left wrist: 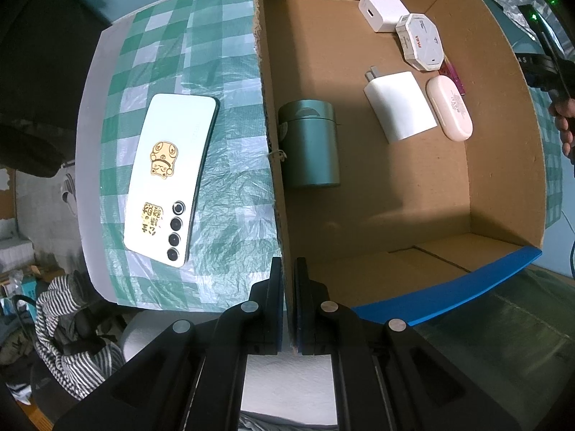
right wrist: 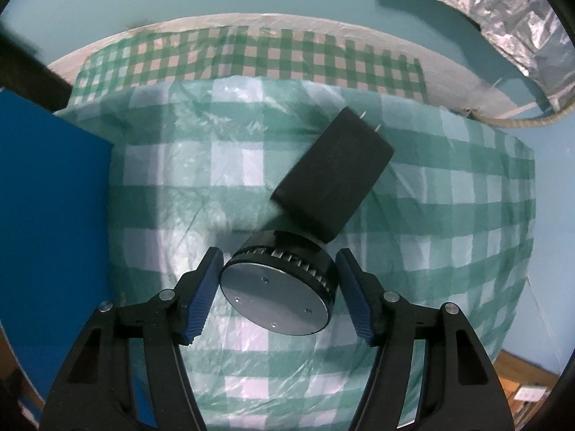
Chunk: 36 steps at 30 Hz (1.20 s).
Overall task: Organize rigid objects
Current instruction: 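Lift the round fan with the right gripper and carry it over the box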
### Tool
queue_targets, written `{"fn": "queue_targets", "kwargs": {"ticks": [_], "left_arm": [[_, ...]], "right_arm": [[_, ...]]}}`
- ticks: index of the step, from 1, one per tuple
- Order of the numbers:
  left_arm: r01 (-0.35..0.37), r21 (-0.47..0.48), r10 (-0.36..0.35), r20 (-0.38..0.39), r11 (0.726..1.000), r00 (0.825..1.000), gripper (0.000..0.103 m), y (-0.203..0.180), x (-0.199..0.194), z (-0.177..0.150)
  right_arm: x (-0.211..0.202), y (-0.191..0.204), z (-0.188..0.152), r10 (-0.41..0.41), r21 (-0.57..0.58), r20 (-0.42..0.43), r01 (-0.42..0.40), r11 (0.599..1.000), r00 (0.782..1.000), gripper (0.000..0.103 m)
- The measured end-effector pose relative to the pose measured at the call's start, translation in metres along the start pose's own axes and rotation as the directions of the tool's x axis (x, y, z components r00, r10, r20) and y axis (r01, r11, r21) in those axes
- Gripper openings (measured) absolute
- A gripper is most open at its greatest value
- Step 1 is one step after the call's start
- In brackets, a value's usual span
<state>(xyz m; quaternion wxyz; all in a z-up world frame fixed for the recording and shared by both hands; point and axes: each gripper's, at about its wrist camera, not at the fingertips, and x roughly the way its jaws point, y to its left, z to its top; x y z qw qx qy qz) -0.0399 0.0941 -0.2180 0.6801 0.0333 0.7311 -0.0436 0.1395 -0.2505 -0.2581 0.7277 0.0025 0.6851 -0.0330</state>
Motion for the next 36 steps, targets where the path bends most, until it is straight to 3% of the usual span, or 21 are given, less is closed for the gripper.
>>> {"fn": "queue_targets", "kwargs": {"ticks": [12, 25, 36], "left_arm": [[-0.004, 0.013, 0.004, 0.002, 1.0, 1.0, 0.005, 0.0, 0.002, 0.001], [-0.009, 0.022, 0.009, 0.01, 1.0, 1.0, 0.005, -0.003, 0.0, -0.002], [-0.01, 0.032, 0.01, 0.022, 0.999, 1.0, 0.005, -0.003, -0.003, -0.005]], "right_arm": [[-0.009, 0.0, -0.021, 0.161, -0.066, -0.062, -0.165, 0.984, 0.985, 0.065], [-0.036, 0.003, -0.04, 0.199, -0.117, -0.052, -0.204, 0.972, 0.979, 0.065], [-0.085, 0.023, -0.042, 0.253, -0.18, -0.006, -0.25, 0.951, 0.967, 0.065]]}}
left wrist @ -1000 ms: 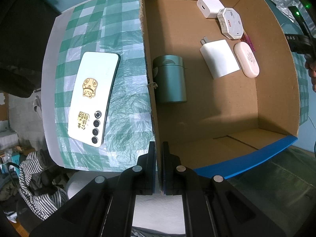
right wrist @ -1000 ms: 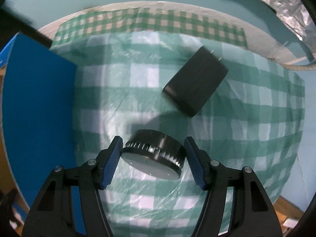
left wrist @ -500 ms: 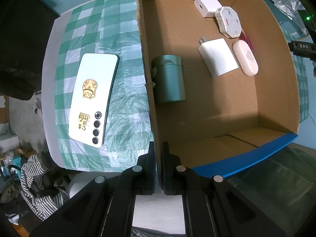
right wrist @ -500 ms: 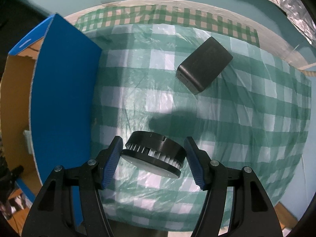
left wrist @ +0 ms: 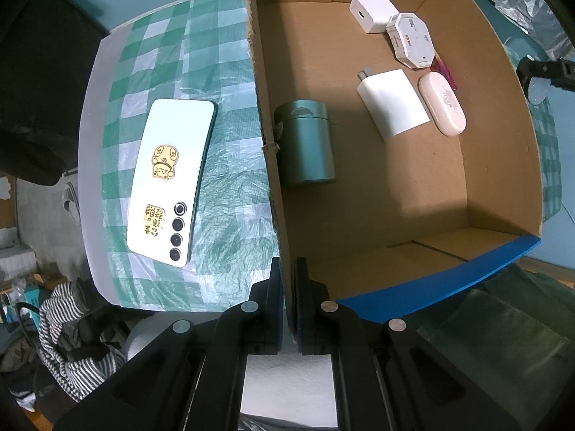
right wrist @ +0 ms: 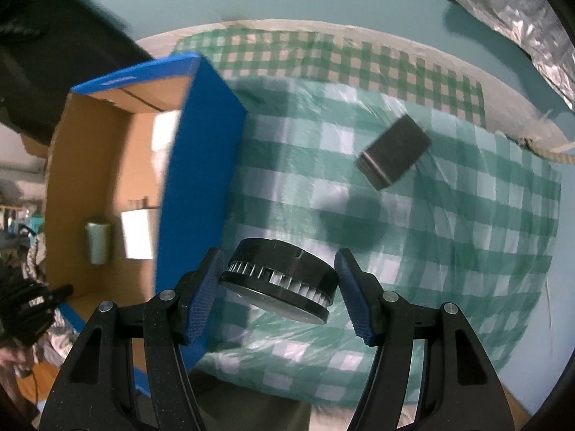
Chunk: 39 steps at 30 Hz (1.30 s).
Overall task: Organize rigid objects
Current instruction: 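Lift the round fan with the right gripper and carry it over the box, then lower the fan into the box and open the right gripper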
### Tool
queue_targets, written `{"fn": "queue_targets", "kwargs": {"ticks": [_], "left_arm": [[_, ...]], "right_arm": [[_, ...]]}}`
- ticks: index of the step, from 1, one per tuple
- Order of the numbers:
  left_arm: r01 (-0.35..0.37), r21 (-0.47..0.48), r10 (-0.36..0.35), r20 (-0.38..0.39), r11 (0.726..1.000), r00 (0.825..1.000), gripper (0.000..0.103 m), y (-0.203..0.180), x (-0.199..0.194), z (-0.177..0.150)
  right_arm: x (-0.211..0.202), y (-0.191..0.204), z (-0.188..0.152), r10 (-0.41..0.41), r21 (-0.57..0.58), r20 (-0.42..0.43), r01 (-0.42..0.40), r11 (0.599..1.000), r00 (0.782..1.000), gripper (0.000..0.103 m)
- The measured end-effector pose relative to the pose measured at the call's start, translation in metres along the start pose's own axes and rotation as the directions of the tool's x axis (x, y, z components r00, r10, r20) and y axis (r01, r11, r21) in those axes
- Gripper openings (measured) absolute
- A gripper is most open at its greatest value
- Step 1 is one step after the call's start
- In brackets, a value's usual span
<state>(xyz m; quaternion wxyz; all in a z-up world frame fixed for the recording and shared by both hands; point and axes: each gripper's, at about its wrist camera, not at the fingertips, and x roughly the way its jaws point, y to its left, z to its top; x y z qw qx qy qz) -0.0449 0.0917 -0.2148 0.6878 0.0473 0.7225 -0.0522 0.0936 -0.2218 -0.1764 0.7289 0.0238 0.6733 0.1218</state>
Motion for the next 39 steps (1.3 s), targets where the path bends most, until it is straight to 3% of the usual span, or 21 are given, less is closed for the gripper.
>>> {"fn": "queue_targets", "kwargs": {"ticks": [13, 24, 39], "left_arm": [[-0.006, 0.023, 0.006, 0.009, 1.0, 1.0, 0.005, -0.004, -0.003, -0.002], [-0.006, 0.033, 0.005, 0.015, 0.999, 1.0, 0.005, -0.004, -0.005, -0.003], [-0.007, 0.042, 0.007, 0.013, 0.999, 1.0, 0.005, -0.006, -0.005, -0.003]], "right_arm": [[-0.033, 0.063, 0.009, 0.064, -0.148, 0.054, -0.055, 0.987, 0.997, 0.065], [-0.016, 0.108, 0.015, 0.055, -0.252, 0.03, -0.046, 0.967, 0.998, 0.065], [0.021, 0.127, 0.022, 0.013, -0.305, -0.027, -0.02, 0.952, 1.0, 0.065]]}}
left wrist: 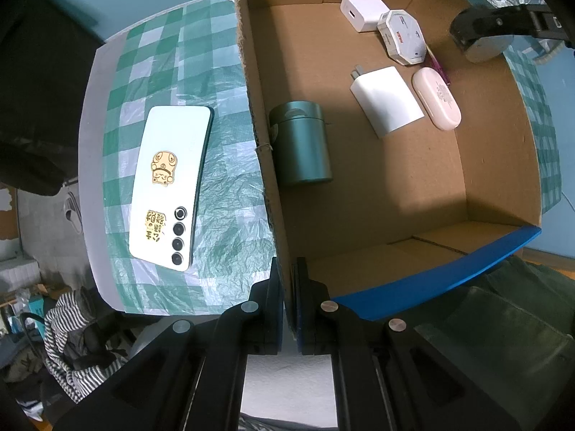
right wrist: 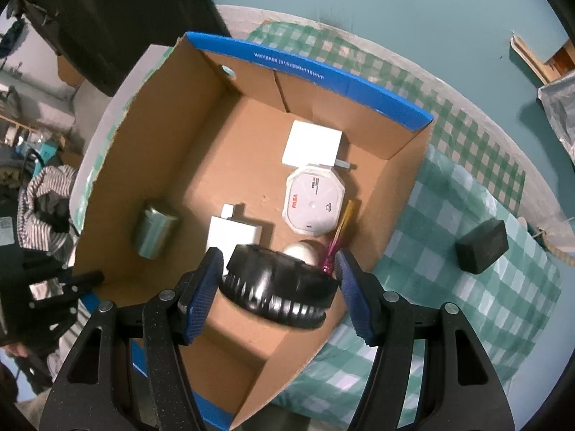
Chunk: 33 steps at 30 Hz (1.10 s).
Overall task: Organize rigid objects
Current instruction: 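Lower the fan into the box and open the right gripper, then move the right gripper to the black charger and close on it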
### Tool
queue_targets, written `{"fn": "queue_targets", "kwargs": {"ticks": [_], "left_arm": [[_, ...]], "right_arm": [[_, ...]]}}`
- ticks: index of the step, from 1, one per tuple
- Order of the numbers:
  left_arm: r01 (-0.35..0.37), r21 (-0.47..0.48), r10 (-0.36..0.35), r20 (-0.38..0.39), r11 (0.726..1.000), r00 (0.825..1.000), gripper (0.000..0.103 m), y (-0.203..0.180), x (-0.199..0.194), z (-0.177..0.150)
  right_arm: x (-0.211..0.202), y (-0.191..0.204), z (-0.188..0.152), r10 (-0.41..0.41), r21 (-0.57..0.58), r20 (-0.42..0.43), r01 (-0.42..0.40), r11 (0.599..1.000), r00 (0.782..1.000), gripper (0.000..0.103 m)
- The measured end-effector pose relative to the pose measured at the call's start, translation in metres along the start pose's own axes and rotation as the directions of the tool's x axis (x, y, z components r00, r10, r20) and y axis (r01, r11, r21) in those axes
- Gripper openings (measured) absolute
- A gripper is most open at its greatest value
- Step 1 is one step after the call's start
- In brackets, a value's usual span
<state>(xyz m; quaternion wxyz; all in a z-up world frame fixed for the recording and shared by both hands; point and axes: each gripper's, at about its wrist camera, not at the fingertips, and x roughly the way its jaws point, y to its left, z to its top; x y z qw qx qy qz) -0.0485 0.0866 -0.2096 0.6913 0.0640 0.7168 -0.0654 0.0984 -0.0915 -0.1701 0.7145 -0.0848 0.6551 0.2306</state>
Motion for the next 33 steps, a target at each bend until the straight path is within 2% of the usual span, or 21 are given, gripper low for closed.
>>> {"fn": "queue_targets", "kwargs": {"ticks": [4, 11, 15, 19, 33], "left_arm": [[0.004, -0.007, -0.004, -0.004, 1.0, 1.0, 0.005, 0.001, 0.001, 0.001], [0.005, -0.015, -0.005, -0.01, 1.0, 1.0, 0.005, 0.002, 0.002, 0.002], [0.002, -0.021, -0.002, -0.012, 1.0, 1.0, 0.005, 0.002, 0.004, 0.003], [-0.001, -0.028, 0.001, -0.008, 1.0, 1.0, 0.005, 0.002, 0.002, 0.004], [-0.006, -0.041, 0.006, -0.01, 0.999, 1.0, 0.005, 0.001, 0.001, 0.002]], "right_arm": [[0.0, 0.0, 0.002, 0.018, -0.001, 0.0, -0.018, 1.0, 1.0, 0.065], [-0.008, 0.0, 0.007, 0.003, -0.01, 0.008, -0.003, 1.0, 1.0, 0.066], [-0.018, 0.001, 0.008, -0.026, -0.033, 0.027, 0.027, 0.999, 0.999, 0.069], [-0.029, 0.001, 0.009, -0.021, -0.035, 0.043, 0.023, 0.999, 0.999, 0.069], [-0.049, -0.016, 0.008, -0.08, -0.038, 0.066, 0.082, 0.996, 0.995, 0.069]]}}
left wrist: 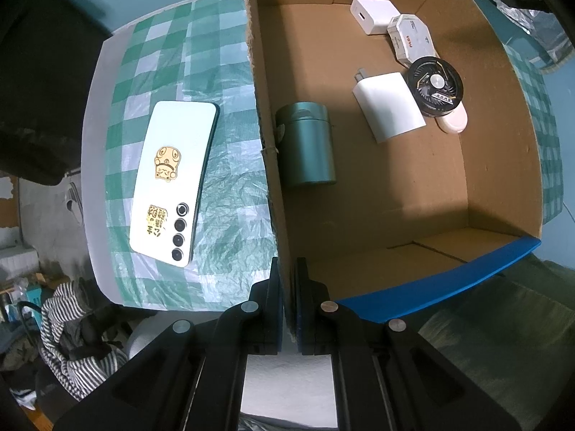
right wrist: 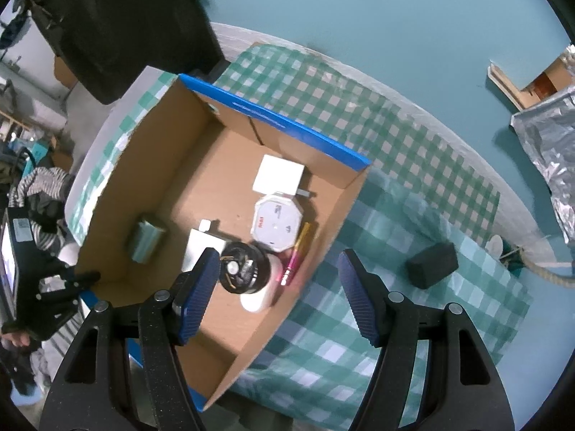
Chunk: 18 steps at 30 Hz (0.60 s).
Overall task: Organize rigid objects
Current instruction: 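Move the right gripper to the black charger and close on it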
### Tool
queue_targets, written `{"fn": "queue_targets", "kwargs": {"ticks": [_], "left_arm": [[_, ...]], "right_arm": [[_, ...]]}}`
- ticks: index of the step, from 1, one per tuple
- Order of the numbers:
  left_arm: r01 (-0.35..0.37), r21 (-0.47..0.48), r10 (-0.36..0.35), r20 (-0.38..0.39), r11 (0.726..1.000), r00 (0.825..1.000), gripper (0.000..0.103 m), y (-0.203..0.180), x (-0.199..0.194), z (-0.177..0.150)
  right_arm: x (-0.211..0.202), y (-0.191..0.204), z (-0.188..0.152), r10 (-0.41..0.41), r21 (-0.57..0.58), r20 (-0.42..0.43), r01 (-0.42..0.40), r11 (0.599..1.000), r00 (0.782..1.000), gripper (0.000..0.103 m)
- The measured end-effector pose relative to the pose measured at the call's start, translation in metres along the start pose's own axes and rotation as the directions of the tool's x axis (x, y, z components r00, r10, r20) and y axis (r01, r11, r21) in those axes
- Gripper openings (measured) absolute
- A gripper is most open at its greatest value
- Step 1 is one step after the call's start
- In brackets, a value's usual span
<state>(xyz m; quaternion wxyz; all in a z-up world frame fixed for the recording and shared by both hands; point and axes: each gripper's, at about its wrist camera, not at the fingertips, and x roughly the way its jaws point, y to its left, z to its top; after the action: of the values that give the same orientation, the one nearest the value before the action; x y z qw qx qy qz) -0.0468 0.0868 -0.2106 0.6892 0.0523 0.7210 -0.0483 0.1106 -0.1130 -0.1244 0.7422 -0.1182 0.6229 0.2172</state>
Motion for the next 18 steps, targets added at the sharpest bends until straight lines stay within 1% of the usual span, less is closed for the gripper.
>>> {"fn": "queue_targets", "kwargs": {"ticks": [5, 18], "left_arm": [[-0.006, 0.002, 0.006, 0.001, 1.0, 1.0, 0.005, -0.001, -0.001, 0.0], [-0.012, -0.017, 0.012, 0.007, 1.0, 1.0, 0.005, -0.004, -0.004, 0.001]], "right_arm": [[0.0, -0.011, -0.003, -0.019, 0.013, -0.006, 0.019, 1.0, 1.0, 0.069], [0.011, -0.062, -0.022, -0.07, 0.081, -0.056, 0.074, 0.994, 0.996, 0.069]]}}
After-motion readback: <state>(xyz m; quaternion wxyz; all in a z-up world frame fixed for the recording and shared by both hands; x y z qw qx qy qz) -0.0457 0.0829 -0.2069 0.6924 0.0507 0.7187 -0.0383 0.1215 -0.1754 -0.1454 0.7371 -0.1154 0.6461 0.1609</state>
